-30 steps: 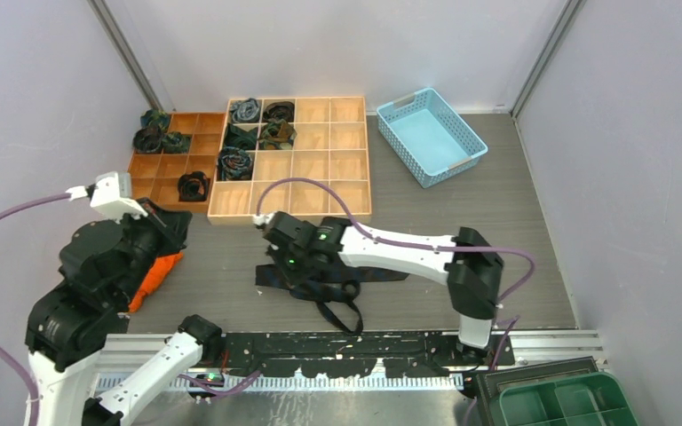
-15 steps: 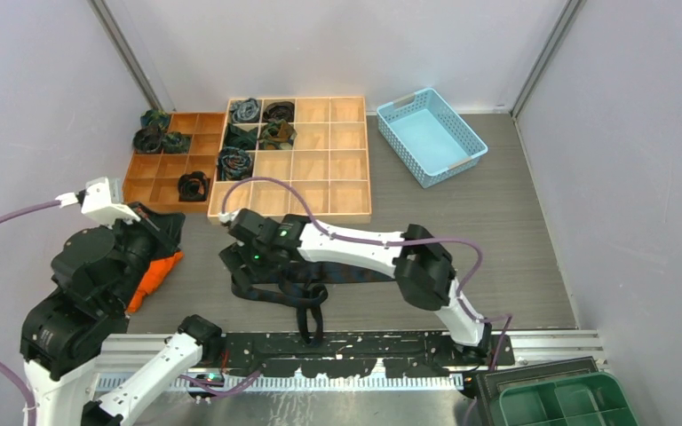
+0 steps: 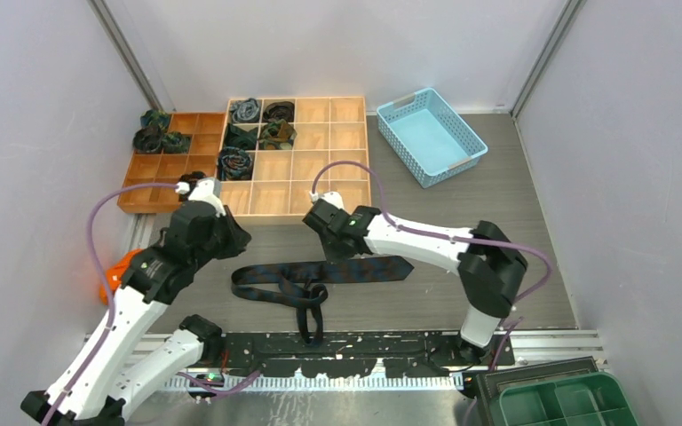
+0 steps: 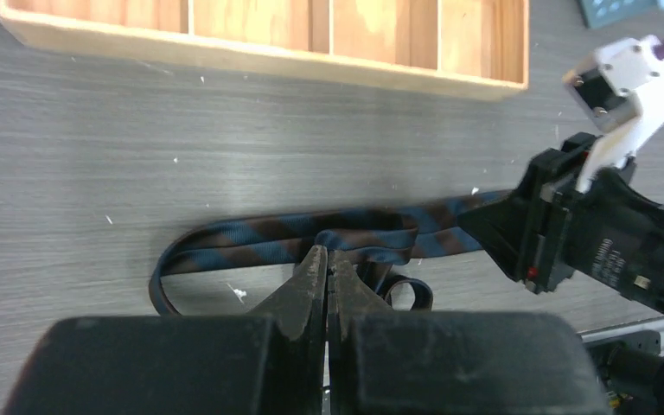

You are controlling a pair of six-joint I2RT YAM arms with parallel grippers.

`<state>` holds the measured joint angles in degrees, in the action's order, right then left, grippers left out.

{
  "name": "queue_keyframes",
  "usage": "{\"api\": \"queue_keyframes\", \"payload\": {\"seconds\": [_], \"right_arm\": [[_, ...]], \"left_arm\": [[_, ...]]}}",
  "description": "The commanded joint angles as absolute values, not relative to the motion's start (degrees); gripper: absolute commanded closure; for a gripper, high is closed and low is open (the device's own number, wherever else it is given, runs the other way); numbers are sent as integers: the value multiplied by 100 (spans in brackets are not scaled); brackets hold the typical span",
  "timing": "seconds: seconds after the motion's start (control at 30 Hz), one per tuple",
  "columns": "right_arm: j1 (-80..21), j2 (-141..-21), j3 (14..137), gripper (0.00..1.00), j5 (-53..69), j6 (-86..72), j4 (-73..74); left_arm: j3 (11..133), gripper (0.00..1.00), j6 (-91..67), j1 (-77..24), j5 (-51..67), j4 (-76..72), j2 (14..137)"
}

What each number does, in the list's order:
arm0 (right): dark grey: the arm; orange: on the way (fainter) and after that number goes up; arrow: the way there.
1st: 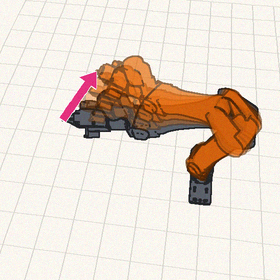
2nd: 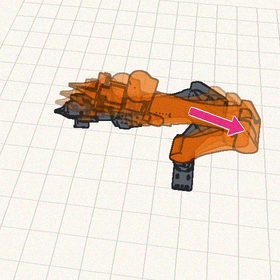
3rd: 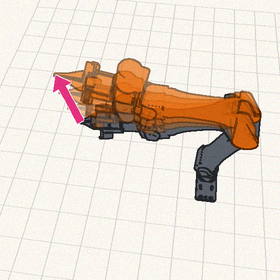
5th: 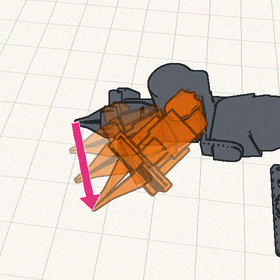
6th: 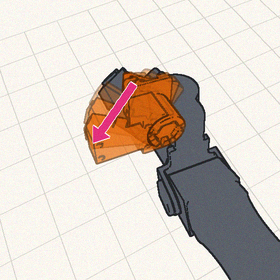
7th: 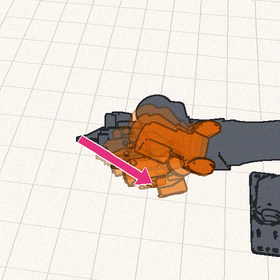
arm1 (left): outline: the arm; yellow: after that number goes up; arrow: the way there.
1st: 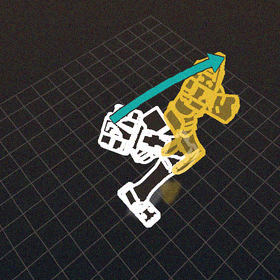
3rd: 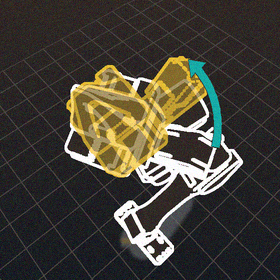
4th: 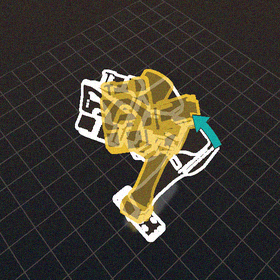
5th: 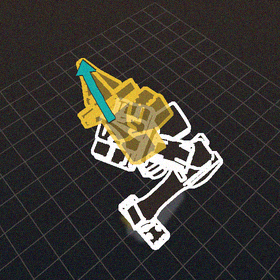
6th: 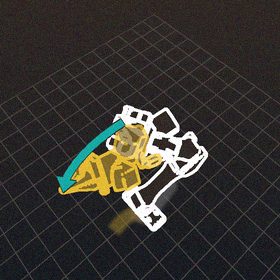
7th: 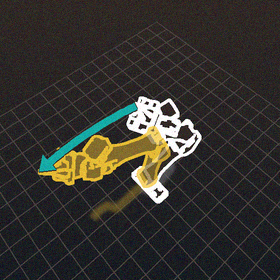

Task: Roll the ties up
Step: Flatten out the tie at the center of the board.

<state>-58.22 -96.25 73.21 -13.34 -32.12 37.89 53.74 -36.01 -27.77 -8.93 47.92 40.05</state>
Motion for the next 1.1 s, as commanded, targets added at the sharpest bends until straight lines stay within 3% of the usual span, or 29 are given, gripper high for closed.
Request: {"api": "queue_keyframes", "payload": {"seconds": [0.0,0.17,0.53,0.73,0.87,0.97,1.07], "right_arm": [[-5725,-10150,7245,83,-1601,-3479,3601],[-5519,-10462,7138,94,-1433,-3623,3672],[-4009,-10352,6414,94,-1639,-3672,4262],[-3375,-10439,6780,93,-1511,-3217,4408],[-3374,-10518,6978,84,-1220,-3115,4297],[-3358,-10580,7113,65,-1043,-3028,4259],[-3308,-10572,7113,55,-782,-2976,4136]], "left_arm": [[5053,100,-3840,-2795,-550,4103,4059],[4495,100,-4114,-2819,-112,3686,4173],[4324,100,-4063,-3078,-31,3088,4888],[4862,99,-3906,-3997,-243,2822,5525],[5546,91,-3712,-5177,-1309,3009,6339],[6231,87,-3592,-6009,-2401,3574,7228],[6669,84,-3575,-6503,-3175,3866,7967]]}}
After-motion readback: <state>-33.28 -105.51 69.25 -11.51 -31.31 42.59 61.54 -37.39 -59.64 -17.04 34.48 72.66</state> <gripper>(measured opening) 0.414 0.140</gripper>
